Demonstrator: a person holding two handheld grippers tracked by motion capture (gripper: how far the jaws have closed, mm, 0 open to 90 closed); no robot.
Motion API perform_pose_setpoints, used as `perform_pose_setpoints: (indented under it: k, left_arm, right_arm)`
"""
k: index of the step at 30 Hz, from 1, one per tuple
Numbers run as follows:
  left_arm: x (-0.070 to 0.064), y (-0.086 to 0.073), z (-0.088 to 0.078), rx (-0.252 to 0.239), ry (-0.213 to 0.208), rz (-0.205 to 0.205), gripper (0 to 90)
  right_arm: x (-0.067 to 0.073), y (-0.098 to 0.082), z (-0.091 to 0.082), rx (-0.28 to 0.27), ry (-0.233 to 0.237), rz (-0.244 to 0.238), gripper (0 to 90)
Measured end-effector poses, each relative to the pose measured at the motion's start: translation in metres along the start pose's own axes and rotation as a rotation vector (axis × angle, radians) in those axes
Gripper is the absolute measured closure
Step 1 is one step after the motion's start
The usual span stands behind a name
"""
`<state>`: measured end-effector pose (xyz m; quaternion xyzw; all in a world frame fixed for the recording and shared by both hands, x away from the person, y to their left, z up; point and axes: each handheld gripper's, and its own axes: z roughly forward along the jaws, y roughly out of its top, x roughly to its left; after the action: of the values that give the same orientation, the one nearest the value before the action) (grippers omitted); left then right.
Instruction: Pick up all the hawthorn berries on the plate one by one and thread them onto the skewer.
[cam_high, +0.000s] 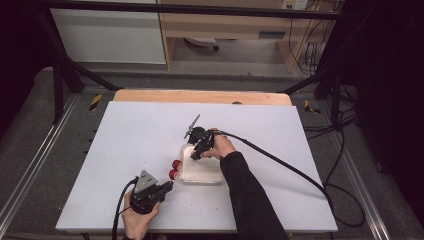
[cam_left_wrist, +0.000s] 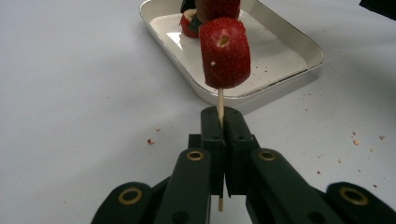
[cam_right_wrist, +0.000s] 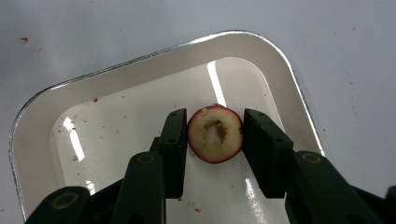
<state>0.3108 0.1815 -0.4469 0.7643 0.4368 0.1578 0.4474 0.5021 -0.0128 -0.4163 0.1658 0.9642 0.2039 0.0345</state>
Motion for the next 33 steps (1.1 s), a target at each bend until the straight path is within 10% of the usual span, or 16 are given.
perform_pose_setpoints:
  k: [16,33]
  left_arm:
    - [-0.003,0.0,0.0,0.001,0.001,0.008,88.2]
    - [-0.01,0.002,0.003,-0.006,0.004,0.025,88.2]
  right_arm:
    - [0.009,-0.002,-0.028,-0.036,-0.021,0.08,61.7]
    - [0.019,-0.038,-0.062,-0.207,-0.006,0.274,61.9]
